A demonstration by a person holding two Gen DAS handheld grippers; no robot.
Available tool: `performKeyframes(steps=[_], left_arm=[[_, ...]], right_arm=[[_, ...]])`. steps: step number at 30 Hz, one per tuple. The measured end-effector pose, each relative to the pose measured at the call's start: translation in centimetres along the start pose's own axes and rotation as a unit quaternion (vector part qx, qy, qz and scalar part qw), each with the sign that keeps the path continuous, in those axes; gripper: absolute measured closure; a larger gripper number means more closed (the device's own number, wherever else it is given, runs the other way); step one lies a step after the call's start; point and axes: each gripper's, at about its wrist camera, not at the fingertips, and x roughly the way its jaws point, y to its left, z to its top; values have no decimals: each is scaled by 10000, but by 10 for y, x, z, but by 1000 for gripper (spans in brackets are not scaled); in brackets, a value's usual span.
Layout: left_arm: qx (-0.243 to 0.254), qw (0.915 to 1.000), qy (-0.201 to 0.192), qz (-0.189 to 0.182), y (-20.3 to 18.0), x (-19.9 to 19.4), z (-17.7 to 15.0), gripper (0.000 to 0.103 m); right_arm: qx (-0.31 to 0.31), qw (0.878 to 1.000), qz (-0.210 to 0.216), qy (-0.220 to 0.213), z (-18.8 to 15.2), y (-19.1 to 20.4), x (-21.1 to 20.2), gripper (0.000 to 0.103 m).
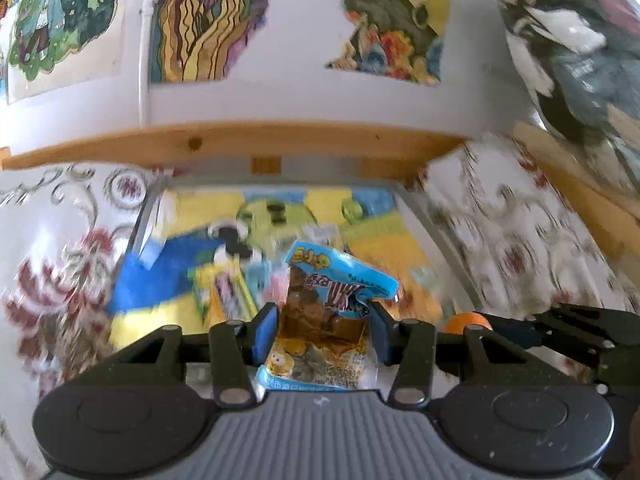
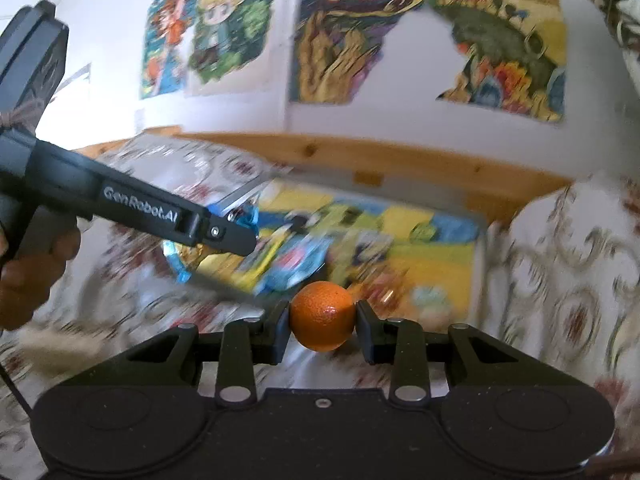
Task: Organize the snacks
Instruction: 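Carry the orange and snack pack to the grey tray and lower them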
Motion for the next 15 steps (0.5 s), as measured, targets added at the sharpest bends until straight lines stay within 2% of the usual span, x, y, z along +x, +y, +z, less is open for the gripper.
performKeyframes(steps=[4,9,15], left_arm=[[-553,9983,-149,-108,1,43,17,51],[-799,9968,-36,-71,0,85,17,51],[-1014,9948,114,-49,11,107,8,50]], right_arm=[[46,9994,-351,-38,14,-23,27,66],[171,9977,-646,109,23,-45,56,66],[177,9962,-831,170,27,-56,79,66]])
